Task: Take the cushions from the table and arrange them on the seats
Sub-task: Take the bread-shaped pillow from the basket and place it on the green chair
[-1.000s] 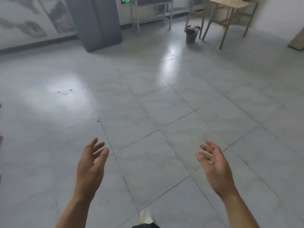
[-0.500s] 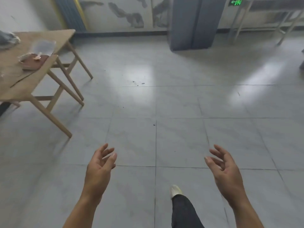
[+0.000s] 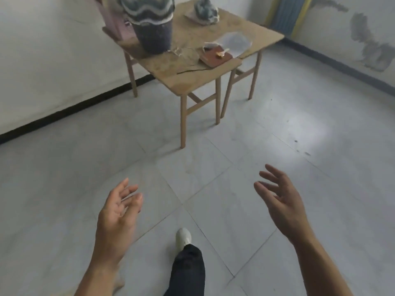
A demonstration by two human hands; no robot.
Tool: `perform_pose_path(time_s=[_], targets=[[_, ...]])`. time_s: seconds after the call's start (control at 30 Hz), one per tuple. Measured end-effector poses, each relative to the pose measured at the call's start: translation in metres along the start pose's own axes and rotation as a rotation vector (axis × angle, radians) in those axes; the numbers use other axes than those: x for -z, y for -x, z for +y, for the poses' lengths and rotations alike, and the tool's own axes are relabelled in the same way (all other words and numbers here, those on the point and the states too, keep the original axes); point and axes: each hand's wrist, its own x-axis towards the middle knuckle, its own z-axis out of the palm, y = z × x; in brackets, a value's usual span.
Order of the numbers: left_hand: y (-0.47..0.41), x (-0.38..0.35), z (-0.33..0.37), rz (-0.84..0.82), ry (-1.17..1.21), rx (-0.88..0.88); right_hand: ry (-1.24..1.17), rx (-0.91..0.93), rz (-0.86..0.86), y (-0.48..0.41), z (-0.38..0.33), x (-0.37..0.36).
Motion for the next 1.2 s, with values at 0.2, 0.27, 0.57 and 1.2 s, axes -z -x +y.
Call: perform_pose_path(time_s=[0.2,0.27,0.57,1.2], targets=[[-0.151,0.03,0.006,0.175,0.125,0.064,0.013,0.06,-0.13,-0.147,-0.05,-0.132],[-0.205,0.038,0.024,0.206,0.153,0.046,0.017,0.095,-0.166,-0.191,-0.078,-0.167],[-0.406,0.06,0.072,0.251,0.074,-0.03,-0.029,0.171,-0.237,-0.359,-0.158,-0.291],[-0.872,0.157,0.139,0.519,0.056,0.07,0.035,0.256,-0.486,-0.765,-0.342,-0.644]])
